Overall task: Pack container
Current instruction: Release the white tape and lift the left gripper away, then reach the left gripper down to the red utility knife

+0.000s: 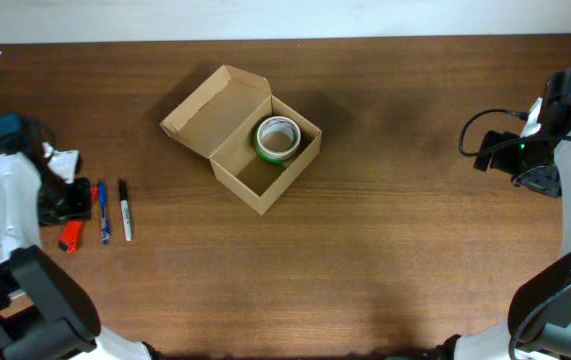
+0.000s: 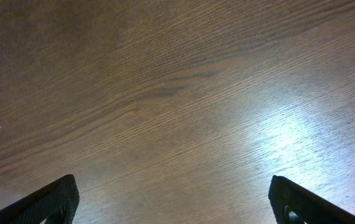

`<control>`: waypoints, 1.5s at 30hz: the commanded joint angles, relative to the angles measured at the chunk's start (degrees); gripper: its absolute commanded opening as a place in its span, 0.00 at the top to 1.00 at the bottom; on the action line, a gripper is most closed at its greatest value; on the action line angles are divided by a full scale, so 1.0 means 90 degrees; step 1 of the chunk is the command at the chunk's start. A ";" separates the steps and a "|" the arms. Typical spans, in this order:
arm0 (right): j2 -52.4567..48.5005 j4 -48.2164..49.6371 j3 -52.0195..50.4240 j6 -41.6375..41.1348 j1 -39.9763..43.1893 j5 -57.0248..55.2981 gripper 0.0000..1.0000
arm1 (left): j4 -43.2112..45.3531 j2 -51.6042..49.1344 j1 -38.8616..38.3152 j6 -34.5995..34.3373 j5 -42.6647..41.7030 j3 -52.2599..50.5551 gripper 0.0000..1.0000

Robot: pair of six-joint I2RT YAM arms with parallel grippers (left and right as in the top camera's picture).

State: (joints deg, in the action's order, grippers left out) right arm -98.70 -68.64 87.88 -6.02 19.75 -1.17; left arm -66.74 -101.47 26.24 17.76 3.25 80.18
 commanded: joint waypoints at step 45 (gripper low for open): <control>-0.0034 0.0015 -0.0034 -0.0053 0.0017 0.0039 0.01 | 0.1515 -0.2084 0.0393 0.1532 0.0495 0.0005 0.57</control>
State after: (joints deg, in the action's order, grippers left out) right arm -98.70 -68.66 87.88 -6.02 19.75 -1.17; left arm -53.28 -117.67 29.69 30.87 8.40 80.18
